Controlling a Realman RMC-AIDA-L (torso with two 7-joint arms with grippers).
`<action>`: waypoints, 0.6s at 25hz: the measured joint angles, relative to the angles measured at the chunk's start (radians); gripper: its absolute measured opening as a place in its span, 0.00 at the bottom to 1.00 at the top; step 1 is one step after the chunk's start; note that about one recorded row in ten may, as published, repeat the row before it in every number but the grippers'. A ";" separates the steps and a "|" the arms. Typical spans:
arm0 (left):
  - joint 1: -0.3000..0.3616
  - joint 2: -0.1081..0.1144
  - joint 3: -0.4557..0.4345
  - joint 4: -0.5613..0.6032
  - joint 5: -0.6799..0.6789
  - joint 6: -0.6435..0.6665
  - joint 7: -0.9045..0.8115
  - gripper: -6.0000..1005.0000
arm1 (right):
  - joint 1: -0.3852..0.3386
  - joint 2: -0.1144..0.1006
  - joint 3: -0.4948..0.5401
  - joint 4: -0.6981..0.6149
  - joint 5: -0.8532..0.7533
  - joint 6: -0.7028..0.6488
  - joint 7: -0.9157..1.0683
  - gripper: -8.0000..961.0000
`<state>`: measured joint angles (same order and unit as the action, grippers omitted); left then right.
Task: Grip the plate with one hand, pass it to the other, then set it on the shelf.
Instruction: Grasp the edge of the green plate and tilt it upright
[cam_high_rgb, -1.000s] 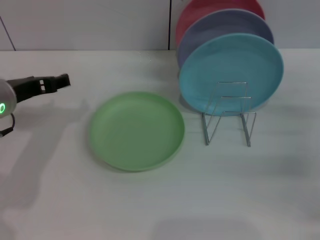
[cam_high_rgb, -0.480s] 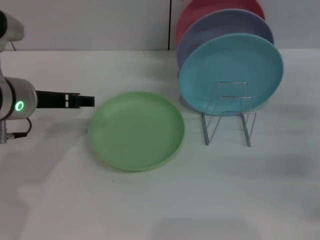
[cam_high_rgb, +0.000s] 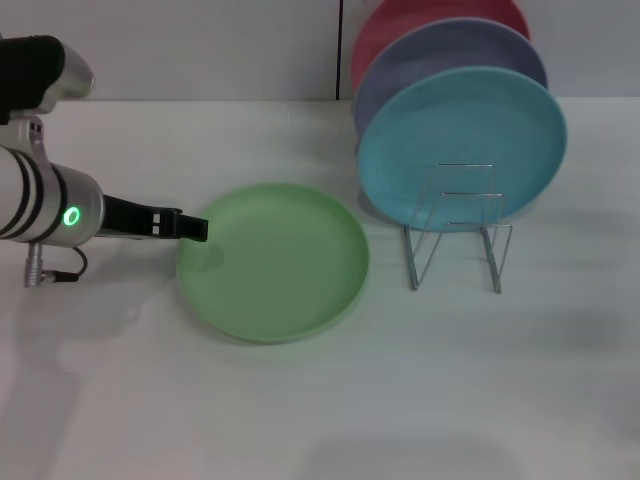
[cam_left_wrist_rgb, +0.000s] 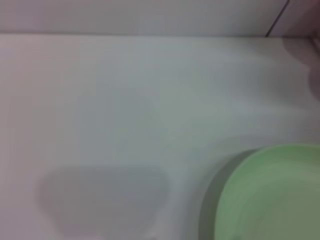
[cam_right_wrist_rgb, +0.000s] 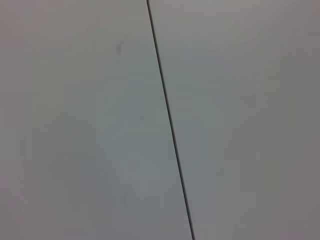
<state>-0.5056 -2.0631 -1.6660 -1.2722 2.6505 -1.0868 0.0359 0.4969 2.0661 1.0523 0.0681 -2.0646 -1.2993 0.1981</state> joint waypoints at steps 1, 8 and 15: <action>0.000 0.000 0.000 0.000 0.000 0.000 0.000 0.86 | 0.000 0.000 0.000 0.000 0.000 0.000 0.000 0.48; -0.042 0.001 -0.001 0.066 0.000 -0.002 -0.012 0.86 | 0.014 -0.009 0.000 -0.004 0.000 0.010 0.001 0.48; -0.059 0.003 -0.002 0.092 0.008 -0.023 -0.020 0.86 | 0.016 -0.011 0.000 -0.004 0.000 0.012 0.001 0.48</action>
<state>-0.5645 -2.0606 -1.6676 -1.1803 2.6583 -1.1100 0.0158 0.5132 2.0552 1.0523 0.0644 -2.0646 -1.2868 0.1993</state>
